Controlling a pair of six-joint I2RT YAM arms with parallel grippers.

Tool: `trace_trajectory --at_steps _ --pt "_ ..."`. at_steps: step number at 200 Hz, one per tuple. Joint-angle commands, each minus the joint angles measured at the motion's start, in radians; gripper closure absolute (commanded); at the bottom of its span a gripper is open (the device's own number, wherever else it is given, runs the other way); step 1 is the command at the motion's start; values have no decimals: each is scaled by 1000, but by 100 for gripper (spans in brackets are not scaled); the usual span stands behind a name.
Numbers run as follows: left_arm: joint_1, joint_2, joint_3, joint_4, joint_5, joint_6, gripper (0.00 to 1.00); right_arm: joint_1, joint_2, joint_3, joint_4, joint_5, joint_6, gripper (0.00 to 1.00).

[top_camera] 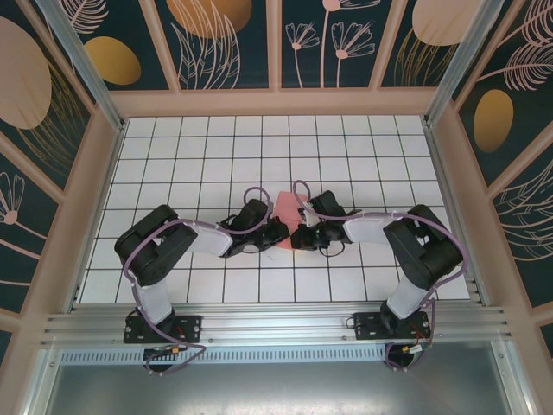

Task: Fold a paper plane with a square sheet of paper (pick it up from the middle)
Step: Fold the triangle a second time at the center of the table.

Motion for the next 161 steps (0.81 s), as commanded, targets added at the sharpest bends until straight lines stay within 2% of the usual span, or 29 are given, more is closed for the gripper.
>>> trace_trajectory --at_steps 1,47,83,161 --pt "-10 32 -3 -16 -9 1 92 3 29 -9 -67 42 -5 91" --pt "-10 13 38 -160 -123 42 89 9 29 -13 -96 77 -18 91" --pt "0 6 82 -215 -163 58 87 16 29 -15 -110 91 -28 92" --pt "51 25 92 -163 -129 83 85 21 27 -24 -114 97 -31 93"
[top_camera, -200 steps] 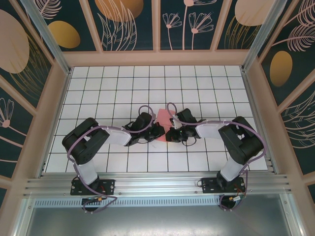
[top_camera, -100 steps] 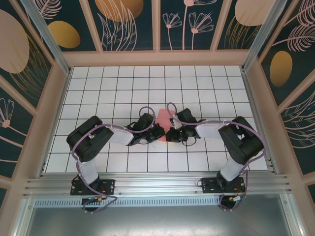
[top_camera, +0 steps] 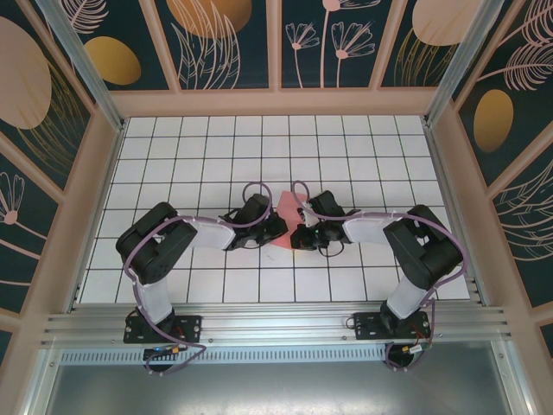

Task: Fold a paper plane with a square sheet of paper (pick it up from the middle)
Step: Fold the triangle a second time at the center of the table.

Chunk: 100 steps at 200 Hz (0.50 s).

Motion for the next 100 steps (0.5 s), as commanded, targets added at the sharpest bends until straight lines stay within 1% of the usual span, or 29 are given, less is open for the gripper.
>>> trace_trajectory --at_steps 1,100 --pt "28 18 7 -7 -29 32 85 13 28 -29 -106 78 -23 93" --pt "67 53 66 -51 -59 70 82 16 26 -34 -109 75 -25 93"
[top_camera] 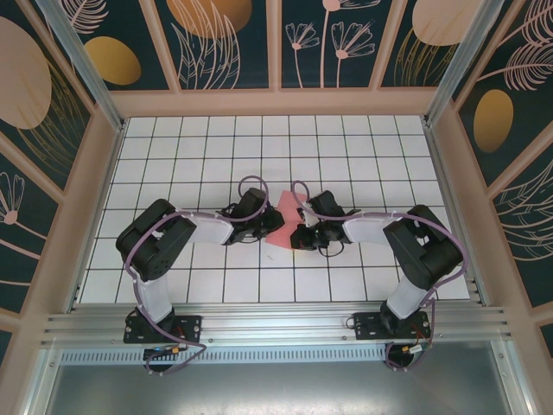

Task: Fold a paper plane with a square sheet of paper (pick it up from the middle)
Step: Fold the triangle a second time at the center of the table.

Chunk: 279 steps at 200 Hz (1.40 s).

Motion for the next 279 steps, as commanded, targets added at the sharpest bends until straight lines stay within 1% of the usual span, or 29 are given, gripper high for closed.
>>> trace_trajectory --at_steps 1,31,94,169,181,229,250,263,279 --pt "19 35 34 -40 -37 37 82 15 26 -34 -109 75 -25 93" --pt "26 56 65 -71 -48 50 82 15 25 -34 -112 73 -26 93" --pt "46 47 66 -100 -84 53 81 15 25 -38 -114 76 -28 93" --pt "67 92 117 -103 -73 50 79 15 15 -43 -119 76 -29 93" --pt "77 94 149 -102 -63 49 79 14 12 -43 -120 78 -31 93" --pt "87 23 152 -141 -83 76 76 15 7 -38 -120 82 -32 93" --pt "85 -18 132 -110 -32 74 76 14 6 -34 -119 89 -35 93" --pt "83 -35 87 -25 54 64 77 14 4 -28 -116 89 -34 93" --pt "76 -41 57 47 136 60 80 12 -5 -21 -98 71 -31 92"
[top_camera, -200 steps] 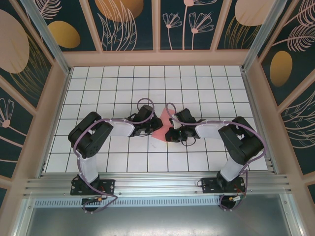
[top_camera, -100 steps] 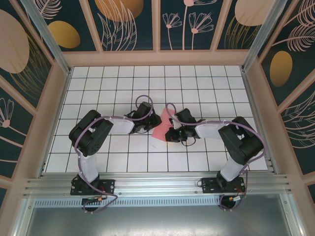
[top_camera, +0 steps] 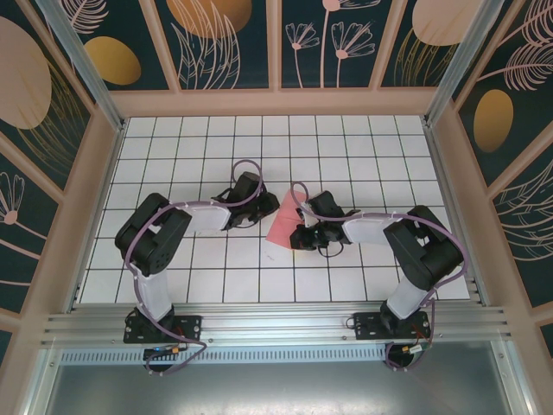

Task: Fold a paper plane with a square sheet of paper (pick it up from the middle)
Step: Fold the triangle a second time at the center of the table.

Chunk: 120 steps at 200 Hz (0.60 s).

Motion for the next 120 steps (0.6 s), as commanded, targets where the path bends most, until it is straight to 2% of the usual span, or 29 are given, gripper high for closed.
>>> trace_trajectory --at_steps 1,37,66,120 --pt "-8 -42 -50 119 139 10 81 4 0 -21 -98 52 -15 92" --pt "-27 -7 -125 315 267 -61 86 0 -12 21 -89 30 -11 91" --pt "-31 39 -153 402 294 -101 87 -3 -15 34 -86 15 -8 91" --pt "-30 92 -142 306 230 -99 87 -5 -65 65 -64 -38 21 87"
